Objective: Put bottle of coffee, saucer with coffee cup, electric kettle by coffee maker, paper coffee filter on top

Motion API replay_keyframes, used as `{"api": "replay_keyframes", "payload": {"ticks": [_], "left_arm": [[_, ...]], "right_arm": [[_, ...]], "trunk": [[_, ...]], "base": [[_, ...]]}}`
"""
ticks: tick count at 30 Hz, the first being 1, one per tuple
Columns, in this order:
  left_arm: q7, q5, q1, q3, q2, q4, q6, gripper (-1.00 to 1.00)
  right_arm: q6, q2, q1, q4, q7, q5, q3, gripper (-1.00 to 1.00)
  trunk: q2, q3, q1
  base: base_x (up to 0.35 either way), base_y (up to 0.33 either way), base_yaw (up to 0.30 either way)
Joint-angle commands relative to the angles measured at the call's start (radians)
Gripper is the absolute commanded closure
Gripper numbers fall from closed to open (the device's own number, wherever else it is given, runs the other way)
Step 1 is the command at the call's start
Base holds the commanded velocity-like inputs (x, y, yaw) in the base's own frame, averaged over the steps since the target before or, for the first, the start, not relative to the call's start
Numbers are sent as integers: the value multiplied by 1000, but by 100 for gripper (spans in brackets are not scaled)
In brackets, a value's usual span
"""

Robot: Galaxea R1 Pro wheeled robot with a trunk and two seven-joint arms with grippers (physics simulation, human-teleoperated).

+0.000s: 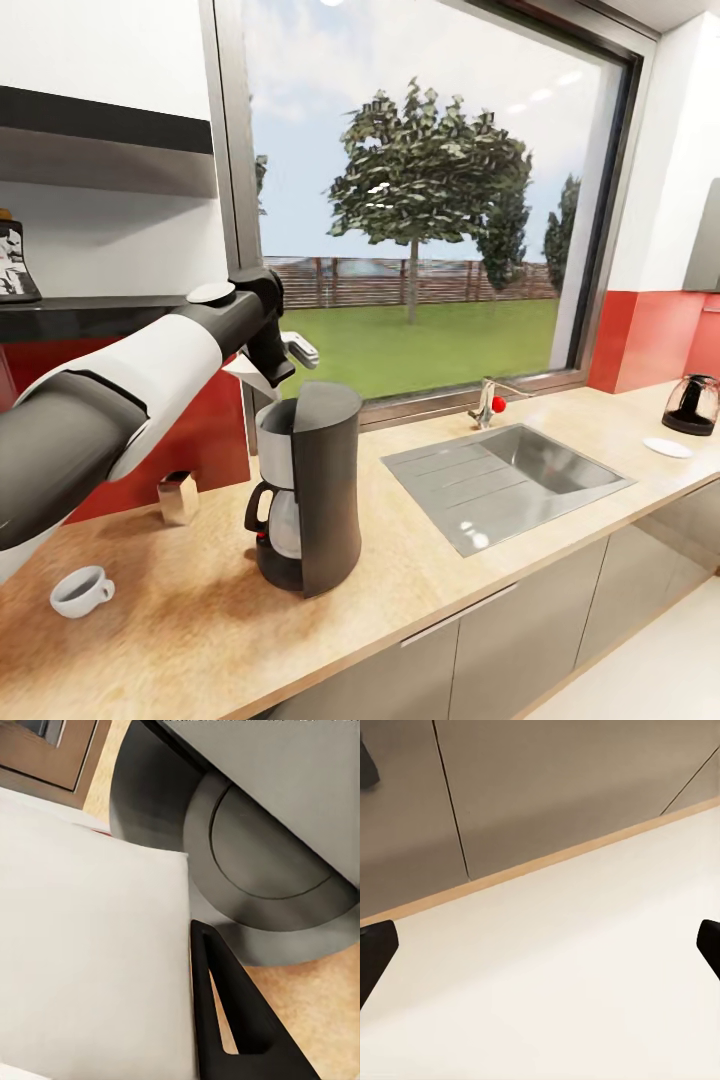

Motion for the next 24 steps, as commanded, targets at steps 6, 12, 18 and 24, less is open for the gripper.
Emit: {"api": "replay_keyframes", "payload": {"ticks": [6,12,18,24], "left_arm": [[-10,-12,0,2,0,-1,6,100],[-10,-12,0,2,-1,-1,6,100],[-10,-11,1,2,-1,0,6,100],[-11,-10,1,3,1,1,7,-100]], "right_arm": [[-3,0,0,1,-1,1,-1,-100],[-3,0,0,1,0,1,-1,-100],[-3,0,0,1,0,1,-1,-100],[-3,0,0,1,0,1,-1,-100]], "trunk": [[-1,-1,0],[-1,-1,0],[-1,-1,0],[-1,-1,0]], "base": [[6,-11,0],[31,-61,0],[2,-5,0],[0,0,0]]}}
